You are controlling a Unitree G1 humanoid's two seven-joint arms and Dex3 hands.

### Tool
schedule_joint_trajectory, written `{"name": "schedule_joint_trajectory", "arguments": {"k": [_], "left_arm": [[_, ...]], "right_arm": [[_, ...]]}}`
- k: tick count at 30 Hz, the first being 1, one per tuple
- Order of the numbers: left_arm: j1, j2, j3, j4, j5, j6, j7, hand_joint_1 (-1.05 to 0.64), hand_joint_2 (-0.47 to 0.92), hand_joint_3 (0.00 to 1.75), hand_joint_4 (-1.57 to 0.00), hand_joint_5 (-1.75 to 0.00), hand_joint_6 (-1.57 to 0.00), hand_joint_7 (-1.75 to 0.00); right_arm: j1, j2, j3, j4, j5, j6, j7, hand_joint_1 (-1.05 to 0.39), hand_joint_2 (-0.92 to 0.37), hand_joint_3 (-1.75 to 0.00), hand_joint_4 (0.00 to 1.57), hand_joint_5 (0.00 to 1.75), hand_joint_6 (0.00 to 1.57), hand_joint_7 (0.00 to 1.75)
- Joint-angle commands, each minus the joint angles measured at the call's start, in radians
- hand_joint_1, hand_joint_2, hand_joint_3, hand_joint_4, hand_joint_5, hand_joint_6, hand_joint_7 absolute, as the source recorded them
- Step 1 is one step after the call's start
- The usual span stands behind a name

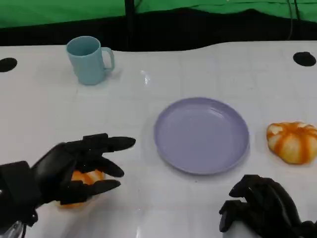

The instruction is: Grasp the bread from the table and place it into the plate.

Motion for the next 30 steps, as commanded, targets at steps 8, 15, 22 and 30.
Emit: {"name": "schedule_joint_trajectory", "arguments": {"k": [8, 15, 22, 30], "left_arm": [[0.033, 0.283, -0.114, -0.342, 0.664, 0.148, 0.080, -0.80, 0.92, 0.16, -0.29, -0.20, -0.23, 0.00], [0.060, 0.309, -0.173, -0.479, 0.956, 0.275, 0.058, -0.80, 0.92, 0.10, -0.33, -0.15, -0.26, -0.01], [0.030, 0.276, -0.251, -0.431, 1.150, 0.321, 0.060, -0.77, 0.92, 0.07, -0.36, -0.13, -0.26, 0.00], [-0.040, 0.237, -0.317, -0.240, 1.211, 0.317, 0.145, -0.78, 0.92, 0.05, -0.38, -0.11, -0.27, -0.01]], "right_arm": [[0.005, -0.003, -0.002, -0.013, 0.005, 0.003, -0.005, -1.04, -0.73, 0.00, 1.56, 0.77, 1.57, 0.37], [0.004, -0.006, -0.003, -0.013, 0.006, 0.007, -0.002, -1.04, -0.72, 0.00, 1.56, 0.76, 1.57, 0.36], [0.002, -0.007, -0.004, -0.013, 0.001, 0.009, -0.011, -1.05, -0.72, 0.00, 1.56, 0.76, 1.57, 0.37], [0.006, -0.007, -0.002, -0.017, -0.001, 0.006, -0.010, -1.04, -0.73, 0.00, 1.56, 0.77, 1.57, 0.36]]}}
